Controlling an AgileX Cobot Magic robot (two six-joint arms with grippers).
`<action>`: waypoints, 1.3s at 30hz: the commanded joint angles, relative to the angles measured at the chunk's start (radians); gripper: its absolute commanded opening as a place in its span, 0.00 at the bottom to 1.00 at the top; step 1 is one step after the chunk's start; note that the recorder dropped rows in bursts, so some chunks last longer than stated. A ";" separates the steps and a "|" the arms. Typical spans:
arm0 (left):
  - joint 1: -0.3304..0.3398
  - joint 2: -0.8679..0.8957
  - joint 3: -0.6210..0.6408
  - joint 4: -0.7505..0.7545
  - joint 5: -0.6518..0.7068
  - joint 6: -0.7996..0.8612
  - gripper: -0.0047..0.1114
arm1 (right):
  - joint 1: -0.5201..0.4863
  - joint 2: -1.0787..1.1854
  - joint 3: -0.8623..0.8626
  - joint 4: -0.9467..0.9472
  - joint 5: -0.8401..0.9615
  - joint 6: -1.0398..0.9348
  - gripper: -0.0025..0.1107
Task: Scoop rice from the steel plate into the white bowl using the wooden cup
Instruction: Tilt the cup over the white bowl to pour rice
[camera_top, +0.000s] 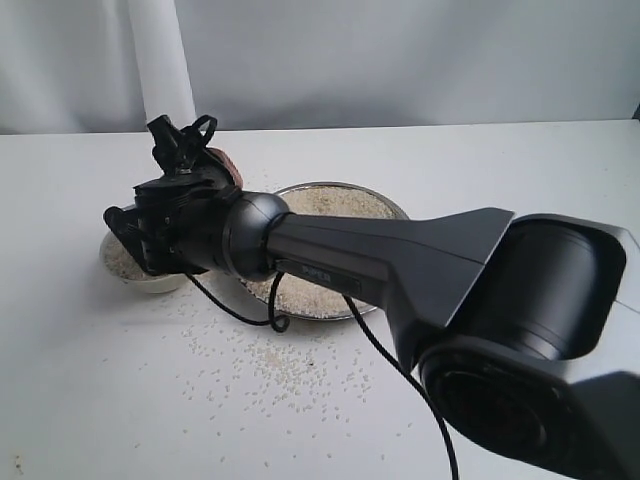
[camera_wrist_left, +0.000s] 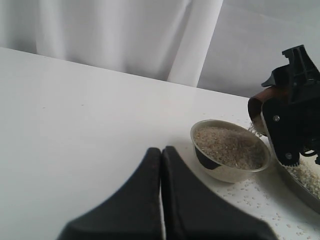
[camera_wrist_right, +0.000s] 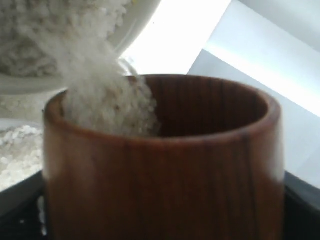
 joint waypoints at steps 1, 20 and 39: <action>-0.005 0.000 0.002 -0.004 -0.006 -0.002 0.04 | 0.008 -0.007 -0.006 -0.098 -0.023 -0.023 0.02; -0.005 0.000 0.002 -0.004 -0.006 -0.002 0.04 | 0.020 -0.007 -0.011 -0.207 -0.117 -0.065 0.02; -0.005 0.000 0.002 -0.004 -0.006 -0.002 0.04 | -0.040 -0.168 -0.011 0.410 -0.063 0.098 0.02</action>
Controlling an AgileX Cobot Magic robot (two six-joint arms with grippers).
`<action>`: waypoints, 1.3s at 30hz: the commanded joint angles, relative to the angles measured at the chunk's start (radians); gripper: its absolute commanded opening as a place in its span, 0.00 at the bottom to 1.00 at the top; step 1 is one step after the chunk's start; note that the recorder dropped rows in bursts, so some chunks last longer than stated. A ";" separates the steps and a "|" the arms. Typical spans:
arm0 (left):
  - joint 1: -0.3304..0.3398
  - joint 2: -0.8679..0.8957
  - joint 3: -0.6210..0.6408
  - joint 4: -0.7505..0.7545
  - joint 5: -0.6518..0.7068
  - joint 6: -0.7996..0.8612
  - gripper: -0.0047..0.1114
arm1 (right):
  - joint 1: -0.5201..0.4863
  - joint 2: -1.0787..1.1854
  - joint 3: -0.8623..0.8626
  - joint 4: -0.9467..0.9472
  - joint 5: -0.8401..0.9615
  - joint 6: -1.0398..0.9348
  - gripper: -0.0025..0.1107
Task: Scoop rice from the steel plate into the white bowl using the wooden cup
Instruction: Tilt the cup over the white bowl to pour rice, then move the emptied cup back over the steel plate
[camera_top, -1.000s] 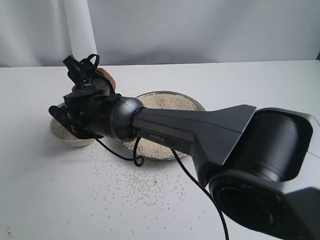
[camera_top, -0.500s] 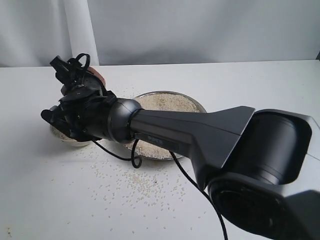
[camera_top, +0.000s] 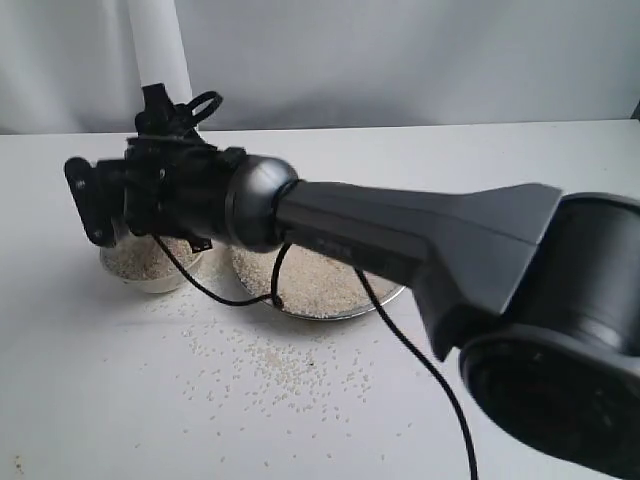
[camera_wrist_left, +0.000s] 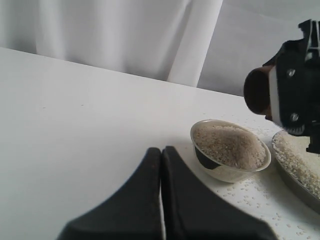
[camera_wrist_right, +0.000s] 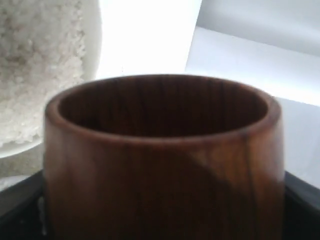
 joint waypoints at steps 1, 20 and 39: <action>-0.005 0.000 0.002 -0.004 -0.006 -0.002 0.04 | -0.062 -0.106 -0.008 0.284 0.027 -0.052 0.02; -0.005 0.000 0.002 -0.004 -0.006 -0.002 0.04 | -0.316 -0.161 -0.008 0.448 0.397 -0.263 0.02; -0.005 0.000 0.002 -0.004 -0.006 -0.002 0.04 | -0.266 0.099 -0.003 0.185 0.358 -0.348 0.02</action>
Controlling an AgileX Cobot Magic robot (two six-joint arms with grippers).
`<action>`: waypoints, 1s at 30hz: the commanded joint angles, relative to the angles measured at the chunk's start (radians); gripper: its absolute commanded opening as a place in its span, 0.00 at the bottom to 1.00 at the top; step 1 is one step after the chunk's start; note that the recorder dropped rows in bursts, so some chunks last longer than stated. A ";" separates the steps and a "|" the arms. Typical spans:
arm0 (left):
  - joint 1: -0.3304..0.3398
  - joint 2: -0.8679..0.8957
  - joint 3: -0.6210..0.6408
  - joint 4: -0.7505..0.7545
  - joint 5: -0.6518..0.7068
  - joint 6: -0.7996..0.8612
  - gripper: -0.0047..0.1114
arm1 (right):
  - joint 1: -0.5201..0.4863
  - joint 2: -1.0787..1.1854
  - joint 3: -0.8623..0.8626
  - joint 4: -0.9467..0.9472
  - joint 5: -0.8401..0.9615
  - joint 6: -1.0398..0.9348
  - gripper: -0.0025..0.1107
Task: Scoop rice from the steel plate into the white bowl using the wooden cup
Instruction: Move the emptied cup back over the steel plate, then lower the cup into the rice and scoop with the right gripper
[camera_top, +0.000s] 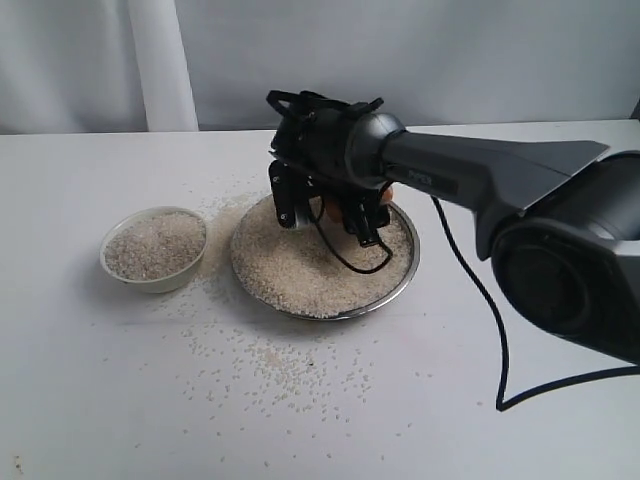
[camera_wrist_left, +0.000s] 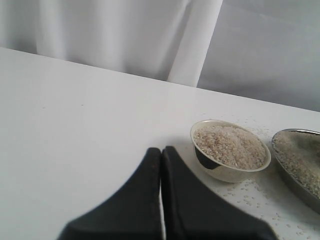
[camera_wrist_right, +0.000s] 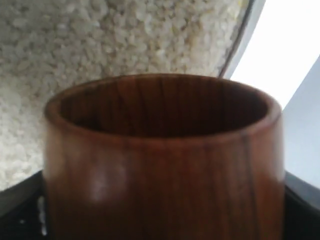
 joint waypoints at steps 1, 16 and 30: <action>-0.005 0.000 0.002 -0.004 -0.006 -0.002 0.04 | 0.024 0.035 -0.003 -0.073 -0.017 -0.011 0.02; -0.005 0.000 0.002 -0.004 -0.006 -0.002 0.04 | 0.033 0.052 -0.003 0.082 -0.061 -0.011 0.02; -0.005 0.000 0.002 -0.004 -0.006 -0.002 0.04 | 0.031 0.052 -0.003 0.296 -0.069 -0.045 0.02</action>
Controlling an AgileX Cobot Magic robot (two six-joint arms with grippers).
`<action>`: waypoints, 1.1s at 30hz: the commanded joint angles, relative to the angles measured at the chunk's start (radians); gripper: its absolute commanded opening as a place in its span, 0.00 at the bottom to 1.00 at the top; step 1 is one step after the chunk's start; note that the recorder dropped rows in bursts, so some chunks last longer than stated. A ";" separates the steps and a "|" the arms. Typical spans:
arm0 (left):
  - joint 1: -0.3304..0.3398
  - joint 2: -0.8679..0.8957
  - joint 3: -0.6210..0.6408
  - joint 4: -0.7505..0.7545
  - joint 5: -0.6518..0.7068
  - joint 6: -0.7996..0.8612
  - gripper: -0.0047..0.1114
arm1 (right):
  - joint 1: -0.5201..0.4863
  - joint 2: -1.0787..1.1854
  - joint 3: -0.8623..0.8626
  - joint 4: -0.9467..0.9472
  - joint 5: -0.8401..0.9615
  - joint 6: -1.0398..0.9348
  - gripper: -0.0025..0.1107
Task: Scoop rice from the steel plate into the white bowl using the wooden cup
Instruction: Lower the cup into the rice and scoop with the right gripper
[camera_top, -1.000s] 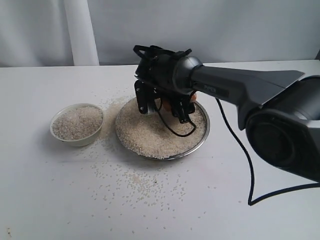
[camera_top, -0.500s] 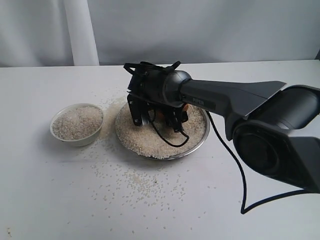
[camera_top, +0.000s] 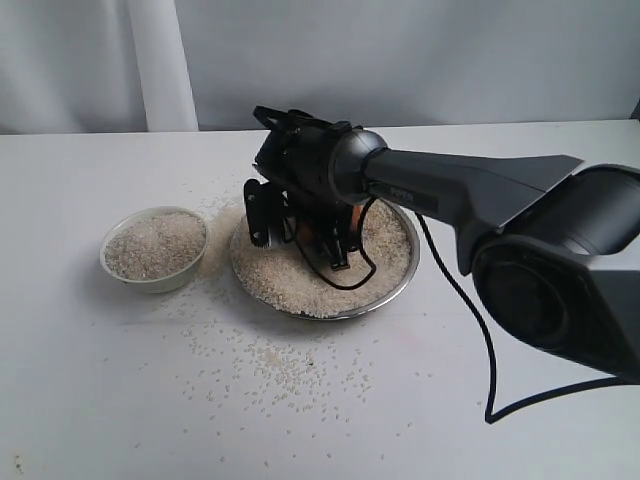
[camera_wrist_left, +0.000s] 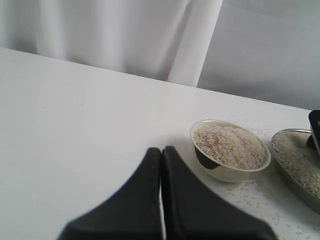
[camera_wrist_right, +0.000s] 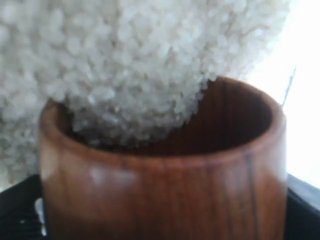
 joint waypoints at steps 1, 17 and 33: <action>-0.005 0.000 0.002 -0.004 -0.006 -0.002 0.04 | 0.000 0.016 0.009 0.150 -0.010 -0.022 0.02; -0.005 0.000 0.002 -0.004 -0.006 -0.002 0.04 | -0.082 0.016 0.009 0.570 -0.069 -0.102 0.02; -0.005 0.000 0.002 -0.004 -0.006 -0.002 0.04 | -0.082 0.018 0.093 0.603 -0.135 -0.132 0.02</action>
